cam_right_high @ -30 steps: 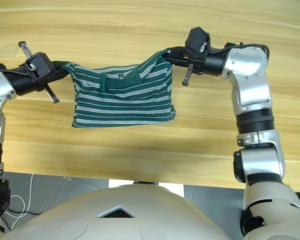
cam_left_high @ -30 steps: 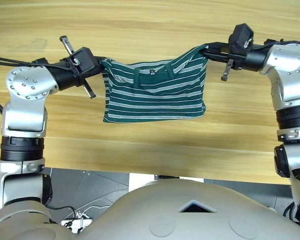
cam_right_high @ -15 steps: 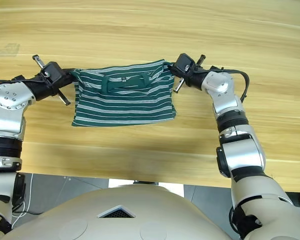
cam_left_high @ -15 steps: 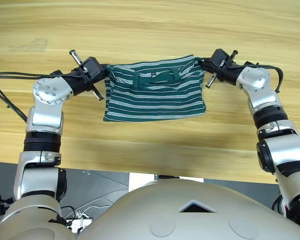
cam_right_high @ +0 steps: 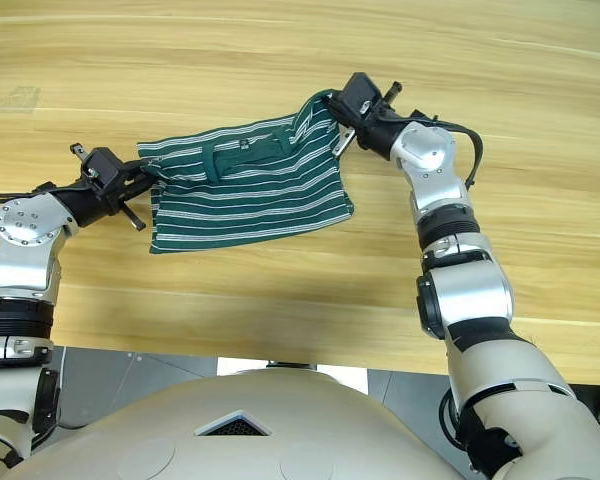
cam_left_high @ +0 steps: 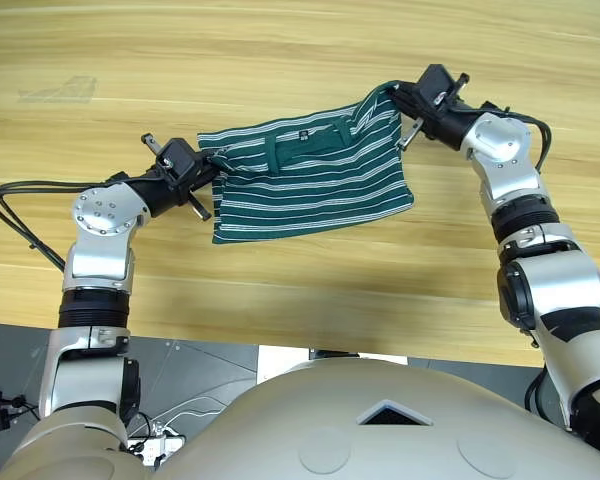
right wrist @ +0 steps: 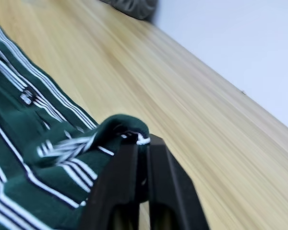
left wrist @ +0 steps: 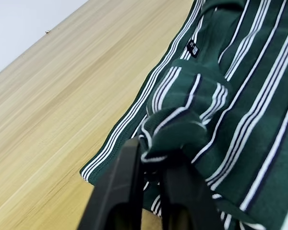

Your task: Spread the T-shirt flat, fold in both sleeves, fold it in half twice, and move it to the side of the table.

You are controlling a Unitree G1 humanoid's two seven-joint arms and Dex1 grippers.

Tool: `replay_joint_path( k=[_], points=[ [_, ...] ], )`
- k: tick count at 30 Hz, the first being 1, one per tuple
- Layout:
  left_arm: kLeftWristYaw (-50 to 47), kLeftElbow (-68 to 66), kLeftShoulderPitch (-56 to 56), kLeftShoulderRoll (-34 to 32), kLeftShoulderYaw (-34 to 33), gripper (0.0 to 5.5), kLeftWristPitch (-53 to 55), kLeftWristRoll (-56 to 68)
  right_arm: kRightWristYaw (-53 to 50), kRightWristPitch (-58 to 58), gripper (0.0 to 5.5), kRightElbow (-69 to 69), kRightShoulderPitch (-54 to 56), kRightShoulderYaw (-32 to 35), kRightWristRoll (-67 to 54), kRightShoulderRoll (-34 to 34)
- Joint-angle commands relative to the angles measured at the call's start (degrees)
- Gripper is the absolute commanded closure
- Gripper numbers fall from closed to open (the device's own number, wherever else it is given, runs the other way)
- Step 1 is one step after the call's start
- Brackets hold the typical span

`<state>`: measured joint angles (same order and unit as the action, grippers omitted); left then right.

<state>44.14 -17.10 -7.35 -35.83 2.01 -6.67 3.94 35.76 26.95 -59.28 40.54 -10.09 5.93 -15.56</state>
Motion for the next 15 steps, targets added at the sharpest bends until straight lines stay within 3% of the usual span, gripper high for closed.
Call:
replay_joint_path(
  k=[1, 6, 15],
  points=[
    [-4.0, -2.3, -0.7, 1.4, -1.9, 4.42, 0.0, -0.5, -4.3, 0.8, 4.74, -4.0, 3.7, -1.2, 3.3, 1.5],
    [-12.0, -9.6, -5.8, 6.0, -7.2, 3.79, -0.8, 2.6, -20.3, 1.3, 4.29, -9.7, 9.0, -2.3, 9.4, 1.3],
    [-20.9, -16.2, -9.7, 11.3, -10.9, 2.63, -3.8, 2.7, -23.2, 4.9, 4.29, -10.8, 6.3, -0.8, 8.9, 0.7]
  ],
)
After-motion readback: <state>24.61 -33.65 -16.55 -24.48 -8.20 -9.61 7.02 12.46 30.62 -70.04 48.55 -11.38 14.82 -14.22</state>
